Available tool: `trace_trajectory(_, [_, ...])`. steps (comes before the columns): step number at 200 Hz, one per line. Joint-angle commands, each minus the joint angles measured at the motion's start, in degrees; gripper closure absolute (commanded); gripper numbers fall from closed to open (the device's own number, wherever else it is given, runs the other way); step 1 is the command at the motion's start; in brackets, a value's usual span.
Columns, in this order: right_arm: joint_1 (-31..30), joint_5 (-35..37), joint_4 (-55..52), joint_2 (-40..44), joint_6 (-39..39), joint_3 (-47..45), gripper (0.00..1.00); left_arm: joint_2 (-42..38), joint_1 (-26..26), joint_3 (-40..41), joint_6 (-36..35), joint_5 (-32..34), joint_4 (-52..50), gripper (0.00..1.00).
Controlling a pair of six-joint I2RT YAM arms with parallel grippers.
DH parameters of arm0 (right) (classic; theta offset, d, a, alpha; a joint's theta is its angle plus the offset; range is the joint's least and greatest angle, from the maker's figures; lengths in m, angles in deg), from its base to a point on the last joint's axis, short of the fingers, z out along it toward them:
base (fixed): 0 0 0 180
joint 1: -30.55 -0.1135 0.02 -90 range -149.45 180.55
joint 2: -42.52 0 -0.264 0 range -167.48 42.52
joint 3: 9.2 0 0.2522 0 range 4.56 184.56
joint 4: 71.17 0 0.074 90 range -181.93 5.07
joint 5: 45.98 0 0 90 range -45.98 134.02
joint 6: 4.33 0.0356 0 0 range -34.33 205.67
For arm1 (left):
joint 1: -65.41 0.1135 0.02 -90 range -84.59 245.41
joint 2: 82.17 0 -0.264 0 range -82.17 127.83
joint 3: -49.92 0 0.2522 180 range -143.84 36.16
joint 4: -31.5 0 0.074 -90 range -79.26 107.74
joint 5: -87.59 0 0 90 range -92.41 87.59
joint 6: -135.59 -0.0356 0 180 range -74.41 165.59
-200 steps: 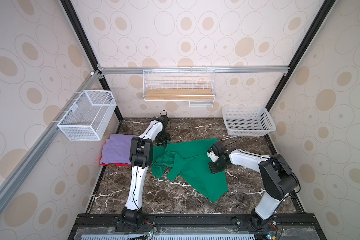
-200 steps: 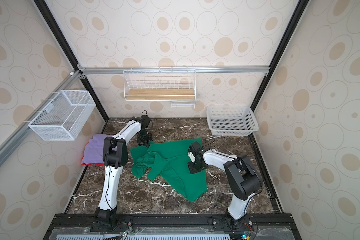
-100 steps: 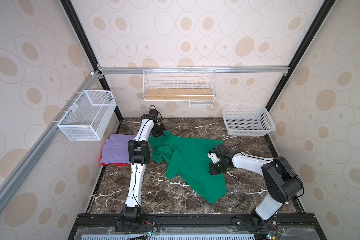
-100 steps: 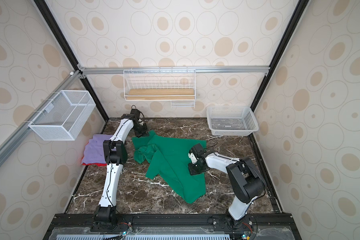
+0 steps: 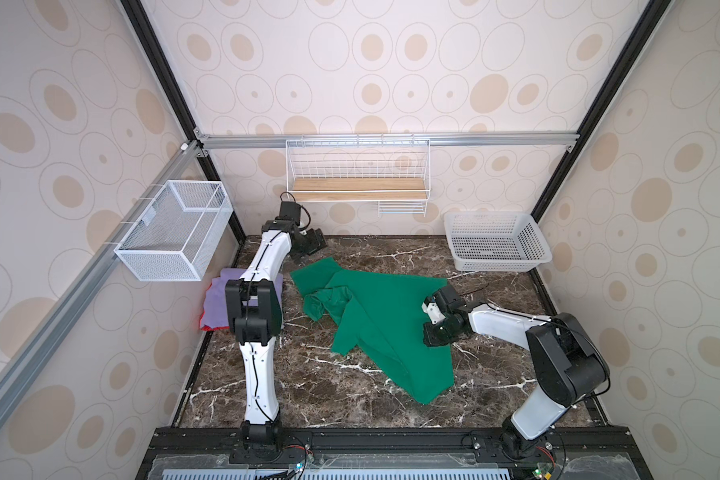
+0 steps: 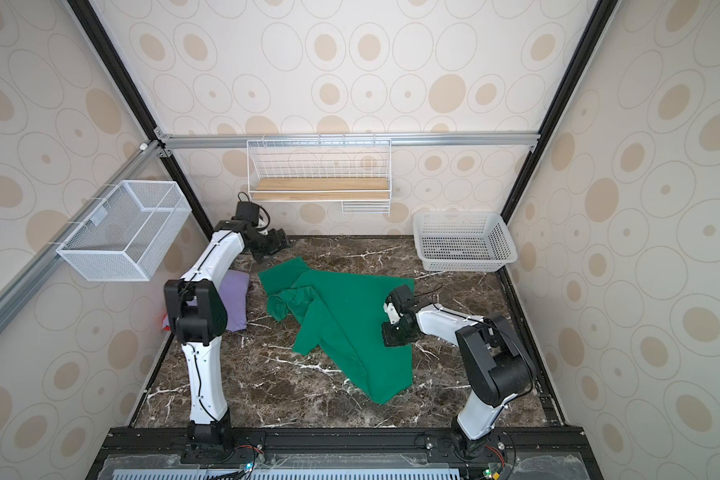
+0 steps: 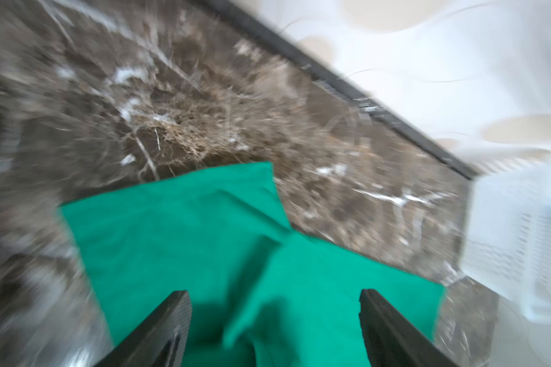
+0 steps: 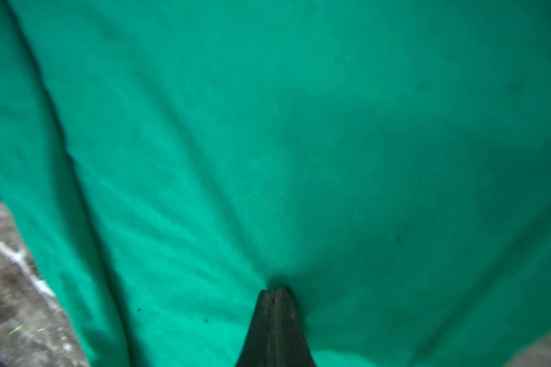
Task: Fold and stack t-shirts
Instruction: Smooth out the T-shirt at the center of the board.
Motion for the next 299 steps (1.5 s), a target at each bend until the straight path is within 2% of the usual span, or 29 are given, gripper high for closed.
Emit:
trace_trajectory(1, [0.54,7.41,-7.32,2.86,-1.01,-2.45,0.91,-11.13,-5.09,11.52,-2.12,3.92,-5.63,0.18])
trace_trajectory(21, [0.53,7.17,-7.8,5.81,-1.24,-3.22,0.9,-19.77,-9.49,27.61,-0.8,6.75,-4.04,0.2])
trace_trajectory(53, [0.6,10.65,-10.19,7.69,-1.93,-3.07,0.9,-29.51,-13.52,50.33,5.78,4.31,4.75,0.29])
trace_trajectory(70, [0.62,11.11,-10.46,8.86,-1.71,-2.96,0.9,-30.96,-16.3,56.44,6.28,4.64,6.23,0.29])
trace_trajectory(96, [0.58,9.63,-10.73,8.58,-1.68,-1.94,0.9,-31.13,-18.24,61.17,6.03,5.52,7.78,0.29])
trace_trajectory(158, [0.59,9.6,-10.21,6.98,-2.06,-3.14,0.9,-24.07,-20.24,60.86,3.76,2.41,11.33,0.29])
trace_trajectory(174, [0.56,9.6,-9.75,6.25,-2.19,-3.64,0.9,-22.24,-20.97,60.3,2.8,2.21,11.01,0.34])
trace_trajectory(186, [0.58,9.2,-9.42,5.32,-2.23,-3.62,0.9,-20.85,-21.23,60.1,2.38,1.84,11.15,0.52])
trace_trajectory(203, [0.64,8.43,-9.56,4.41,-2.41,-3.06,0.9,-19.68,-21.32,59.87,1.86,0.56,11.32,1.0])
trace_trajectory(204, [0.59,8.41,-9.53,4.4,-2.45,-3.01,0.9,-19.66,-21.32,59.83,1.86,0.57,11.28,1.0])
trace_trajectory(225, [0.6,8.3,-9.65,4.58,-2.67,-2.8,0.9,-23.49,-21.38,59.78,1.69,1.5,8.81,1.0])
trace_trajectory(242, [0.62,8.13,-9.61,5.23,-2.91,-3.03,0.91,-30.94,-21.7,57.58,0.84,4.21,0.19,1.0])
trace_trajectory(272, [0.64,7.56,-9.31,4.93,-3.59,-2.73,0.9,-42.68,-22.61,47.17,-0.98,8.5,-15.16,1.0])
trace_trajectory(299, [0.55,5.47,-8.38,3.89,-3.73,-2.7,0.9,-45.33,-26.63,39.06,-2.78,8.36,-24.66,1.0])
